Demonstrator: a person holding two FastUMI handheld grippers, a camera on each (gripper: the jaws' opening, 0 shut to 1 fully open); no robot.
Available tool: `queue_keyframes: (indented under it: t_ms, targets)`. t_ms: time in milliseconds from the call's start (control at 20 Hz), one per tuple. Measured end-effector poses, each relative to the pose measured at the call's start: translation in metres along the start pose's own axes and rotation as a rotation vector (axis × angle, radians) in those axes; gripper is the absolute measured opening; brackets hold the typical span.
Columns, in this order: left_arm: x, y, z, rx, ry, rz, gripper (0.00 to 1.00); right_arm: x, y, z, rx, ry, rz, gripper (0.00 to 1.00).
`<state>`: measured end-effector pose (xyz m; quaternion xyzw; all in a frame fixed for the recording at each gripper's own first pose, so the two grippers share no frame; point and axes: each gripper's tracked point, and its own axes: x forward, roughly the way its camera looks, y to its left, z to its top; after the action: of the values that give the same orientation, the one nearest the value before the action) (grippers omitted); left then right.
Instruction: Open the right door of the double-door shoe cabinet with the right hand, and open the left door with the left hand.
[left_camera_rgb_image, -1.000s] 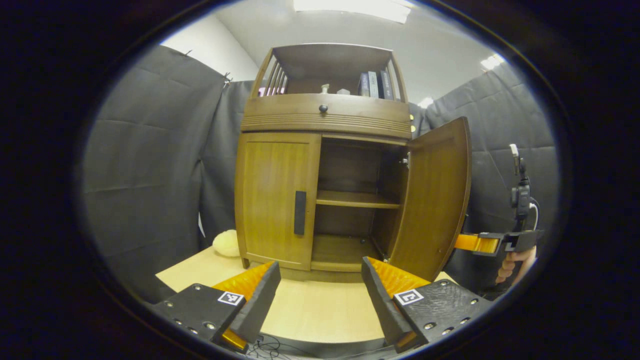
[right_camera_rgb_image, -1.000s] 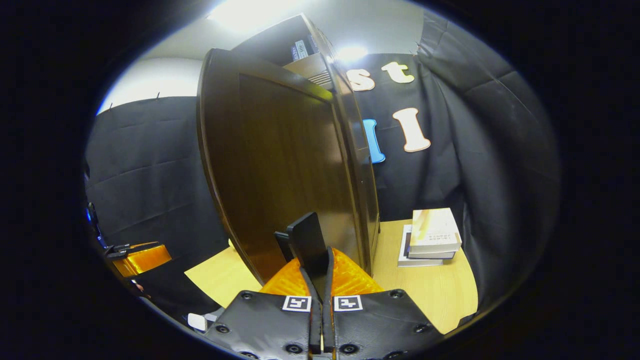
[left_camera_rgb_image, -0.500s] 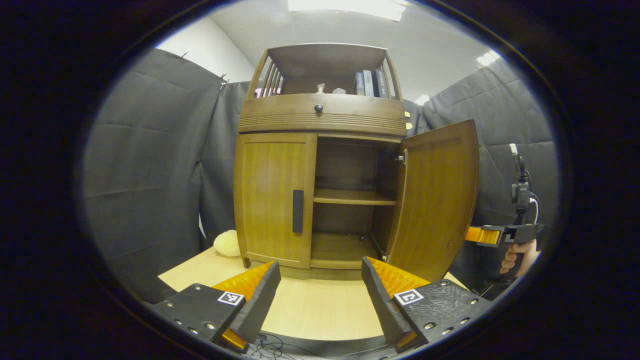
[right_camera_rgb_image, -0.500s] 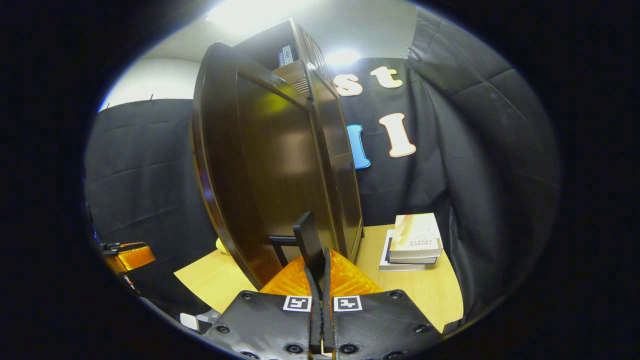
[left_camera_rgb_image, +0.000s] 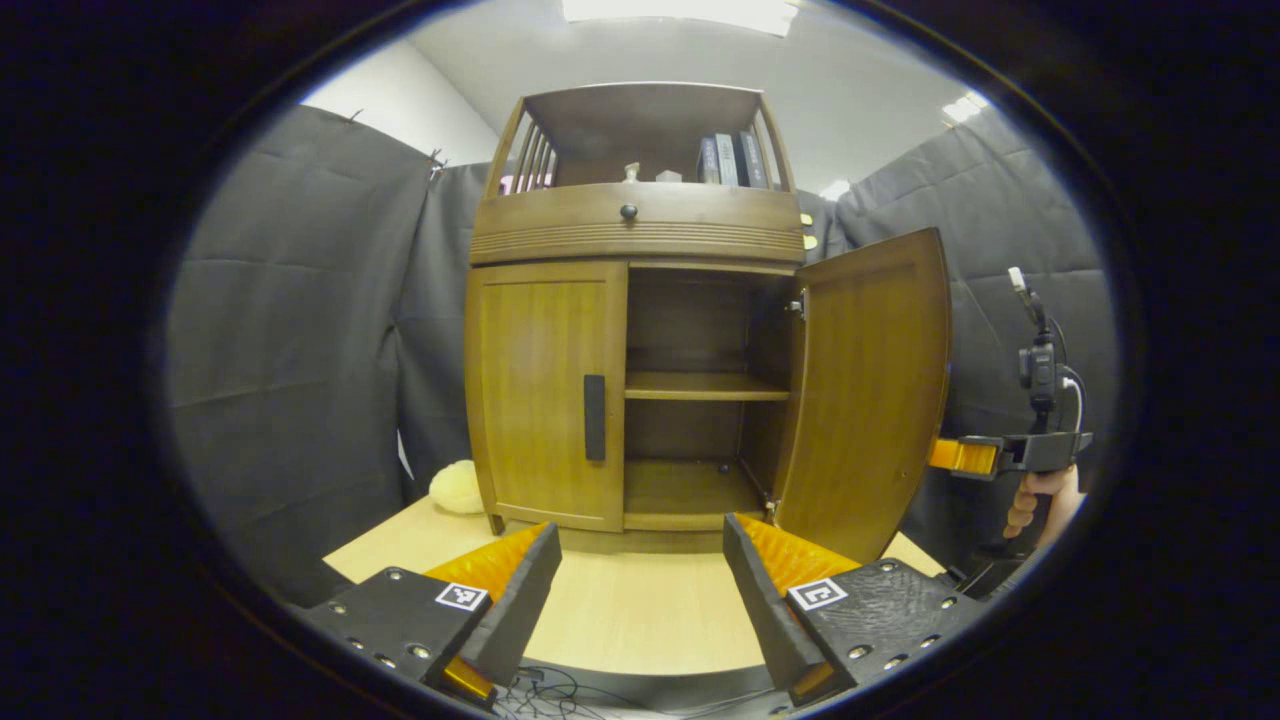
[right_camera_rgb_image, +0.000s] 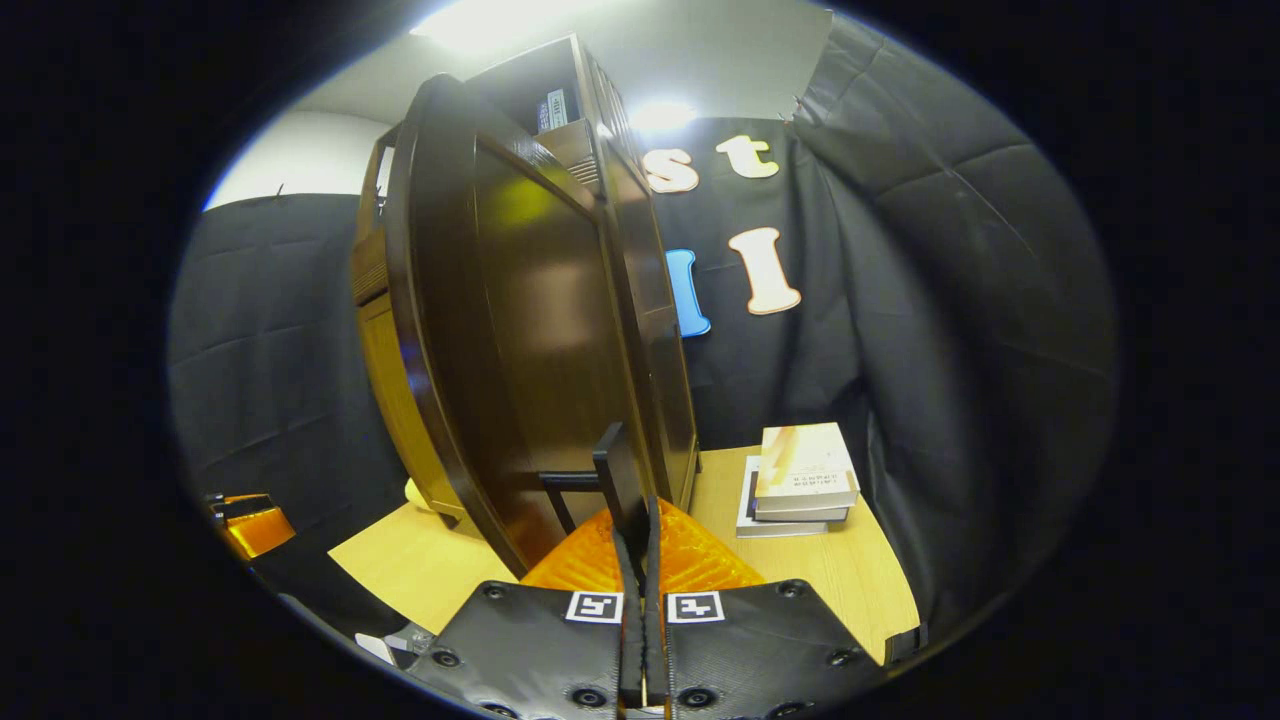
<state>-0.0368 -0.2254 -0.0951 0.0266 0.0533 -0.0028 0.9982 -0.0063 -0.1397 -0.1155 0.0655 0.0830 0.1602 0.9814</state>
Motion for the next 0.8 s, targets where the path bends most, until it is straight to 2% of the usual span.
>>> queue_keyframes:
  t_ms: [450, 550, 800]
  targets:
    - [0.027, 0.023, -0.003, -0.043, 0.035, -0.054, 0.92, -0.031, 0.005, -0.002, -0.002, 0.031, -0.085, 0.0]
    - [0.039, 0.034, 0.0, -0.053, 0.038, -0.072, 0.92, -0.047, 0.008, 0.0, 0.002, 0.026, -0.127, 0.02]
    - [0.084, 0.071, 0.011, -0.079, 0.045, -0.128, 0.92, -0.081, 0.023, 0.012, 0.013, 0.018, -0.256, 0.0]
